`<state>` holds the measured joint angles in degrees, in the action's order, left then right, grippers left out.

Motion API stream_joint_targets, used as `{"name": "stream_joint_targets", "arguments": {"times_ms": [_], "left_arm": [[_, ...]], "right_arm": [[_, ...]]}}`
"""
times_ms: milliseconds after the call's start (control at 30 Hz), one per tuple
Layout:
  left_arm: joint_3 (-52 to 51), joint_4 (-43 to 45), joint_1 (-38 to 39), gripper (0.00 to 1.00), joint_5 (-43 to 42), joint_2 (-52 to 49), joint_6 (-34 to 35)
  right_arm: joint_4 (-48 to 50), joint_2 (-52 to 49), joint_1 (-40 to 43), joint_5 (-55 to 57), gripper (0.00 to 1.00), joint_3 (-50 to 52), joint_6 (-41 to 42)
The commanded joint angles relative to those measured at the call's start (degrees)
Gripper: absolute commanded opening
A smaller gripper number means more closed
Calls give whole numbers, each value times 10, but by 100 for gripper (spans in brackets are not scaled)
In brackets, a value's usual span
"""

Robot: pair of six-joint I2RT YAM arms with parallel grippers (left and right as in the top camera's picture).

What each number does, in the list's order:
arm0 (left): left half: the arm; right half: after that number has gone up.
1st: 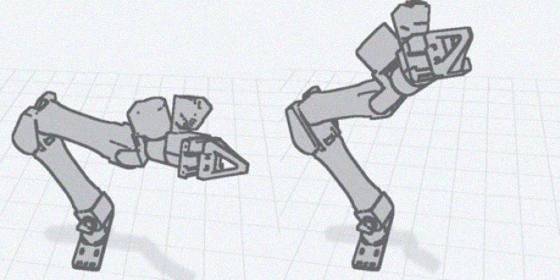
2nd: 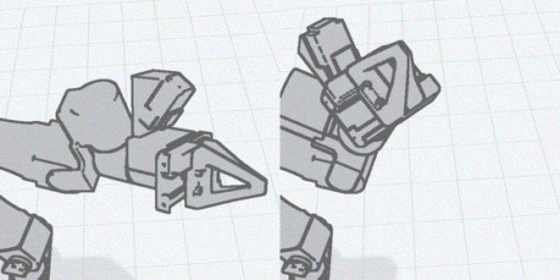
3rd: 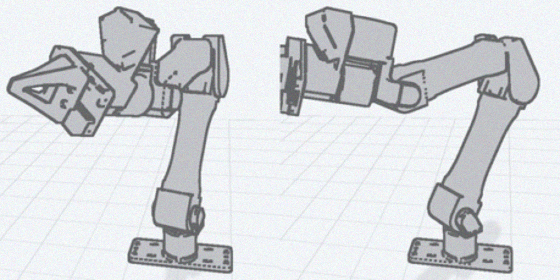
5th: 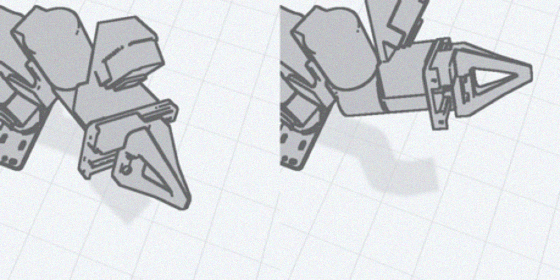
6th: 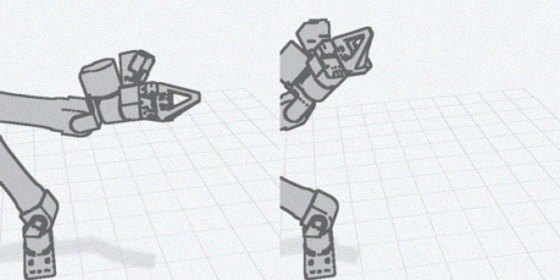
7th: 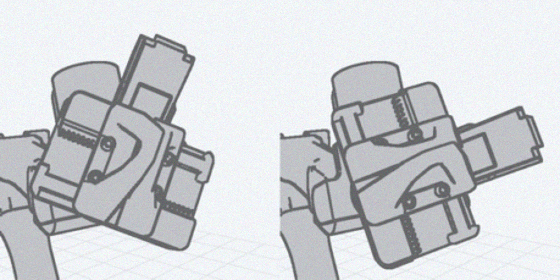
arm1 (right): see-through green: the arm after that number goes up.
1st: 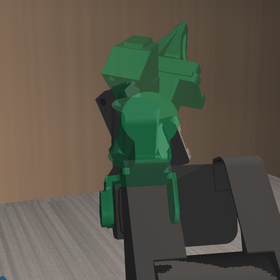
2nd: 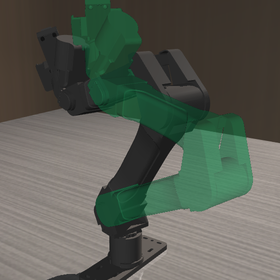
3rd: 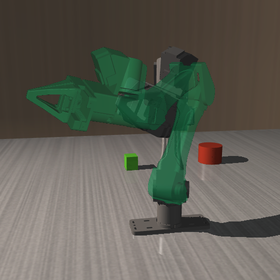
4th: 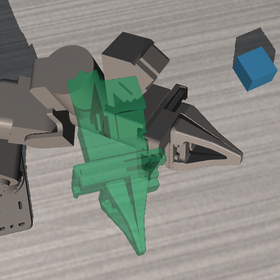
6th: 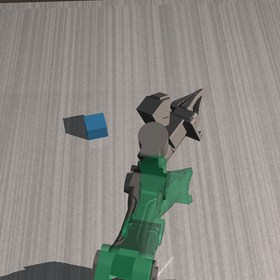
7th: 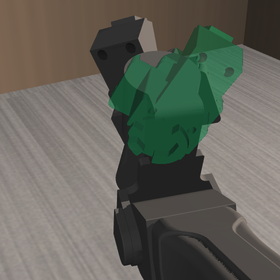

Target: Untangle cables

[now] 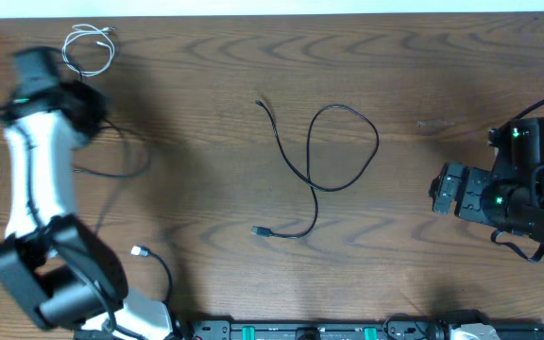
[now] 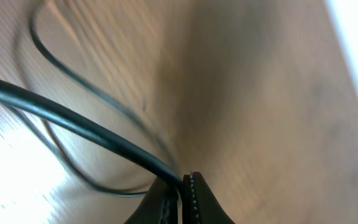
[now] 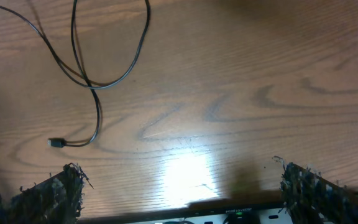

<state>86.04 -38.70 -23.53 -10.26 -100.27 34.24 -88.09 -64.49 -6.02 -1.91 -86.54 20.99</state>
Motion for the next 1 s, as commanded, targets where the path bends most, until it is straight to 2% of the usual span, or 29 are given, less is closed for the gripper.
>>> {"name": "stream_joint_targets", "arguments": {"times_ms": [0,100,333,400,500,667,700,733,833,867,900,967], "left_arm": [[74,18,-63,7,-61,45,28],[125,45,-116,8,-110,52,89],[204,107,-216,8,-125,53,198],[205,141,-238,8,-149,53,199],[204,139,-262,7,-138,48,189],[204,72,-267,8,-63,15,76],[203,59,-266,13,-54,5,58],[203,44,-266,25,-50,-9,37],[203,11,-265,79,-51,-49,-1],[203,0,-266,88,-51,-61,-8],[203,-11,-266,92,-51,-72,-16],[203,-30,-265,93,-51,-88,-24]], "right_arm": [[-1,0,3,3,99,-2,4],[-1,0,3,3,99,-2,4],[-1,0,3,3,99,-2,4],[-1,0,3,3,99,-2,4],[-1,0,3,3,99,-2,4],[-1,0,3,3,99,-2,4],[-1,0,3,3,99,-2,4],[-1,0,3,3,99,-2,4],[-1,0,3,3,99,-2,4],[-1,0,3,3,99,-2,4],[-1,0,3,3,99,-2,4],[-1,0,3,3,99,-2,4]]}}
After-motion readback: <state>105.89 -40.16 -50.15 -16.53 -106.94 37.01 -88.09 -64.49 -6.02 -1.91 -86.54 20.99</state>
